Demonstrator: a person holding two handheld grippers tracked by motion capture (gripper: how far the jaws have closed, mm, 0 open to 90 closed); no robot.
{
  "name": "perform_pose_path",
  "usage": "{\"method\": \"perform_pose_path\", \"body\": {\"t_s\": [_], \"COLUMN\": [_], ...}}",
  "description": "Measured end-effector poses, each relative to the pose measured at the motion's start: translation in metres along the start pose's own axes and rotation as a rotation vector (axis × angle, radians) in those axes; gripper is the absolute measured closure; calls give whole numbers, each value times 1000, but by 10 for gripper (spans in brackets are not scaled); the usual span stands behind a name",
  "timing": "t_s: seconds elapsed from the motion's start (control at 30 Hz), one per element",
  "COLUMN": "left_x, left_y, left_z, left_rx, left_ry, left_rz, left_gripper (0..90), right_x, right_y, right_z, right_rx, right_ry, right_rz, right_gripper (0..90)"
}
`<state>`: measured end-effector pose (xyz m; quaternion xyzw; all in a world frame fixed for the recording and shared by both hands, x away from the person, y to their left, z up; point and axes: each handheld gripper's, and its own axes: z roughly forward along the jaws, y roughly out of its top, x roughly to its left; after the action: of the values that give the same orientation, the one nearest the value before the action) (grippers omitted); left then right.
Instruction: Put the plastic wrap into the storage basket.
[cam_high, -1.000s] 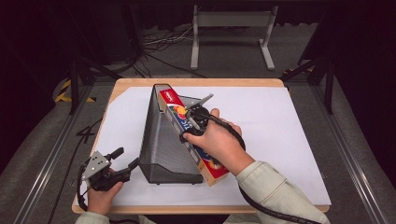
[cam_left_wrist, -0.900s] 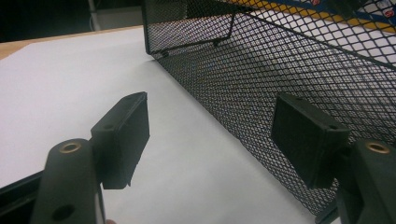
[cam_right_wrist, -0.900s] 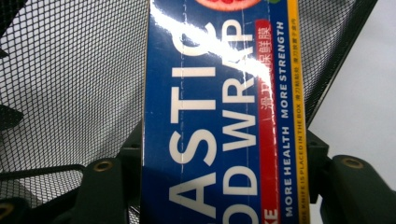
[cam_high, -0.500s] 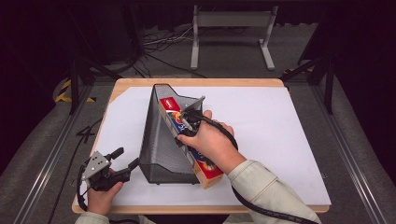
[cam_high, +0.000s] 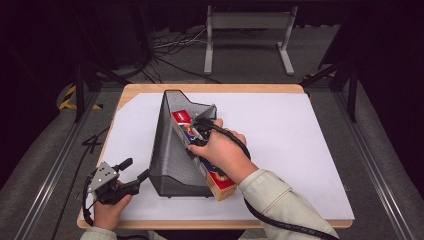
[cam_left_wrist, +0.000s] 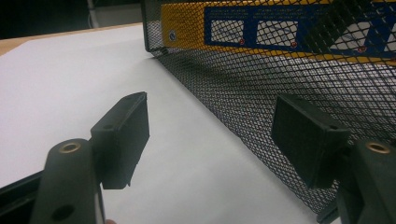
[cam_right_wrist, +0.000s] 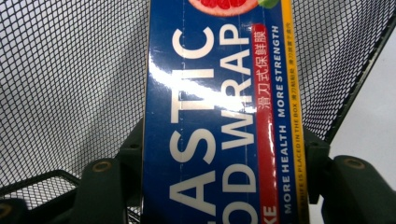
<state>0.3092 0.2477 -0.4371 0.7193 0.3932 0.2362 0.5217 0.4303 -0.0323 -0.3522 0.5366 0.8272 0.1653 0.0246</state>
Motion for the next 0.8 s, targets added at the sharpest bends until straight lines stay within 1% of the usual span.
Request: {"method": "perform_pose_path", "body": {"t_s": [0.23, 0.33, 0.5, 0.63, 0.8], "left_x": [1, 1, 1, 1, 1], "left_y": [0, 0, 0, 0, -1], "left_z": [0, 0, 0, 0, -1], "left_rx": [0, 1, -1, 0, -2], "left_ry": [1, 1, 1, 0, 1], "left_rz": [-1, -2, -2, -2, -3], "left_gripper": [282, 282, 282, 281, 281], "right_x": [2, 2, 3, 4, 5], "right_y": [2, 4, 5, 6, 10], "right_z": [2, 4, 4, 4, 7], "right_rx": [13, 27, 24, 23, 11], "right_ry": [-7, -10, -26, -30, -54], "right_rz": [-12, -12, -25, -24, -26], "right_gripper": [392, 390, 390, 389, 388]}}
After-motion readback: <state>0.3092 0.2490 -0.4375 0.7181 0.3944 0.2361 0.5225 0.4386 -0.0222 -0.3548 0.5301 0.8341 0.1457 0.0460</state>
